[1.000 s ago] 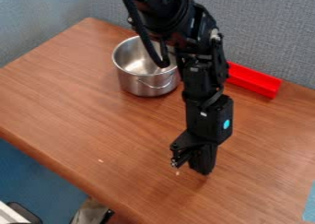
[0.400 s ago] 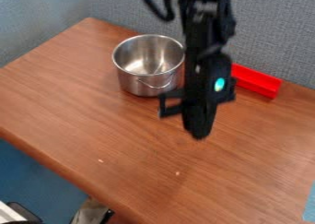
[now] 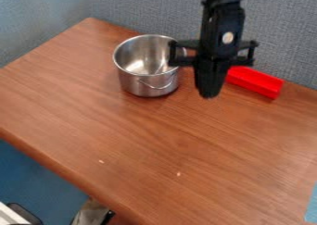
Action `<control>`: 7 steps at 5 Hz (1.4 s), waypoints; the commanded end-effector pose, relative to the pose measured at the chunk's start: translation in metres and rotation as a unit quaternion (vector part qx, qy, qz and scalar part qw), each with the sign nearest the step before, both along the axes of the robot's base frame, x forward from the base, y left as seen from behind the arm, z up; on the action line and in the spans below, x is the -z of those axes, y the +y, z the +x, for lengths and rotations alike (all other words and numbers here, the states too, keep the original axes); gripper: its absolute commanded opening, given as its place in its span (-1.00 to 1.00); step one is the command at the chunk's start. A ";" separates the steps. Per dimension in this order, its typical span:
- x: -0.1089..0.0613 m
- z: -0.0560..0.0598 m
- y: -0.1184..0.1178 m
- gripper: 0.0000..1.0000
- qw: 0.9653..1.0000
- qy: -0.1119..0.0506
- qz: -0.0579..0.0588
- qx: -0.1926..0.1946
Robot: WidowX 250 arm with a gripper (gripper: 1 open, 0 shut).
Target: Move the red object from the metal pot to the table
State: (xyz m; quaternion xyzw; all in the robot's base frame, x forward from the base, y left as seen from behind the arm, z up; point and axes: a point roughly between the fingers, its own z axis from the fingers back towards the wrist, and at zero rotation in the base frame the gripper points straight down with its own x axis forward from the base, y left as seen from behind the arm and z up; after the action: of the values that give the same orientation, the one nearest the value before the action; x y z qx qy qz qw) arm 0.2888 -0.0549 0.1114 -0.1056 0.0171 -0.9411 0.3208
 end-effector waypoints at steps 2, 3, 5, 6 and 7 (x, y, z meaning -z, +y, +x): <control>-0.002 0.015 -0.021 -1.00 0.994 -0.014 0.015 0.107; 0.024 0.015 -0.037 -1.00 0.990 -0.011 0.023 0.135; 0.027 0.074 -0.033 -1.00 0.997 -0.029 0.040 0.066; 0.036 0.101 -0.037 -1.00 0.998 -0.026 0.053 0.035; 0.017 0.092 -0.028 -1.00 0.996 -0.027 0.059 0.063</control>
State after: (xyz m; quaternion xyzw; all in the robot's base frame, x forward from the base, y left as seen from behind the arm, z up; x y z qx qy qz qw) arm 0.3746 -0.0882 0.0595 -0.1001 0.0909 -0.9551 0.2636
